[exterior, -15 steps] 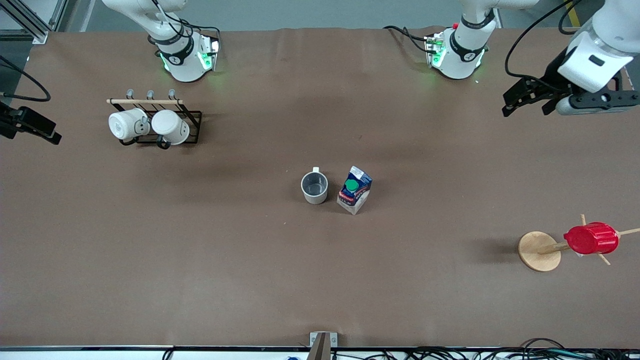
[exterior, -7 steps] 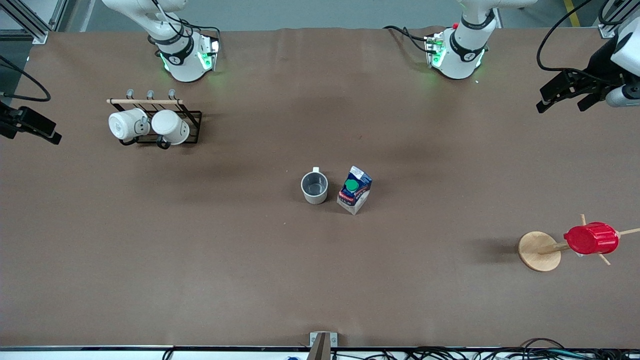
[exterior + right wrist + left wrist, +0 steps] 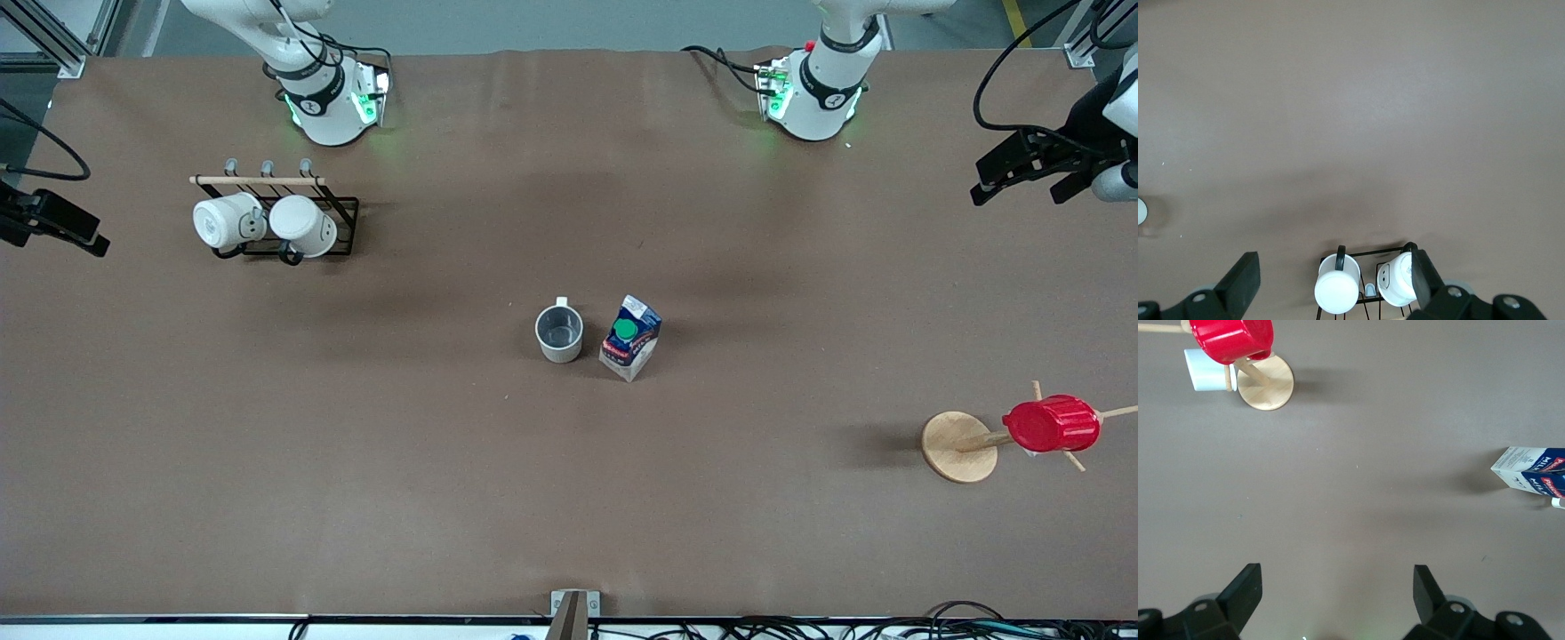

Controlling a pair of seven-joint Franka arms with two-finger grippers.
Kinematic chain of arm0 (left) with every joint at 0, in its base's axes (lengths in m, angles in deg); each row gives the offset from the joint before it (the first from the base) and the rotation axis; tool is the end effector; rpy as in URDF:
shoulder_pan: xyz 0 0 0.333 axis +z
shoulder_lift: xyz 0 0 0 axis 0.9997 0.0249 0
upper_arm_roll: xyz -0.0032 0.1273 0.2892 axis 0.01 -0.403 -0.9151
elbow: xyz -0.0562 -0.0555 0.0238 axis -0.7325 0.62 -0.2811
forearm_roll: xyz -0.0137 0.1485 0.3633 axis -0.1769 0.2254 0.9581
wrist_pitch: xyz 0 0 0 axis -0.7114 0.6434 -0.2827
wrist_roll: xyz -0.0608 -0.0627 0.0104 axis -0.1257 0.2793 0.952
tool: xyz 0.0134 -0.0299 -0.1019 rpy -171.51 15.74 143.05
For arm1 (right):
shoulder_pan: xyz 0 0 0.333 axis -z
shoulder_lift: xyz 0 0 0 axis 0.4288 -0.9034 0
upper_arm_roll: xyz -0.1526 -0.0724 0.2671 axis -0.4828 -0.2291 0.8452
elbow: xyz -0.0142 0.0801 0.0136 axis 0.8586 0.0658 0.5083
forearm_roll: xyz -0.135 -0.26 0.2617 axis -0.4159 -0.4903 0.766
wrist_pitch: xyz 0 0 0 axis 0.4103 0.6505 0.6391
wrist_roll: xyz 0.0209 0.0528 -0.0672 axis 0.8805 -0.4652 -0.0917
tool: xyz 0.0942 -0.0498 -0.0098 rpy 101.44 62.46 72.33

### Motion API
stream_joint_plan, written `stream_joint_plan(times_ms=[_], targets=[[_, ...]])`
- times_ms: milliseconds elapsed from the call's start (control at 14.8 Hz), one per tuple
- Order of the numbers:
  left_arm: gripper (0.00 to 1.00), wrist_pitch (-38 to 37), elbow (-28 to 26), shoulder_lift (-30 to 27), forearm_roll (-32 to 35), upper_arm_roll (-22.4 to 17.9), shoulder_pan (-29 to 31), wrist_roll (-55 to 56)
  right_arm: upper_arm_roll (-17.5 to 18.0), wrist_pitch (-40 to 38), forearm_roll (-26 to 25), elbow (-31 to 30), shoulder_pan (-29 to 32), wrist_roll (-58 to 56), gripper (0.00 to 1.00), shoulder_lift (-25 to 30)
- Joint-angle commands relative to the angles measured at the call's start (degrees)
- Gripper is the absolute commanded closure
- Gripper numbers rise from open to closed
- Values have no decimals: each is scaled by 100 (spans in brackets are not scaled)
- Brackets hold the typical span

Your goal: Place cup and milk on table

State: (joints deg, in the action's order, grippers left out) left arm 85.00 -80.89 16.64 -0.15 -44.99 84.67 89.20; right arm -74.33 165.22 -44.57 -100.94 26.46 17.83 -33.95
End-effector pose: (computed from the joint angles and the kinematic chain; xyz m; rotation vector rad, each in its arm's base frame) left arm 0.5129 -0.0312 0.6479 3.1041 0.0285 0.0317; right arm 0.5581 -0.0337 0.6471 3.1211 -0.2289 0.0226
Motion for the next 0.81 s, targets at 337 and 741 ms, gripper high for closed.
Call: stream_joint_plan(times_ms=[337, 741], targets=[[0, -243, 448, 388, 20, 8, -32, -334, 20, -6, 142, -64, 86, -93, 0, 59], [0, -252, 449, 397, 29, 8, -32, -334, 20, -6, 142, -64, 86, -93, 0, 59]])
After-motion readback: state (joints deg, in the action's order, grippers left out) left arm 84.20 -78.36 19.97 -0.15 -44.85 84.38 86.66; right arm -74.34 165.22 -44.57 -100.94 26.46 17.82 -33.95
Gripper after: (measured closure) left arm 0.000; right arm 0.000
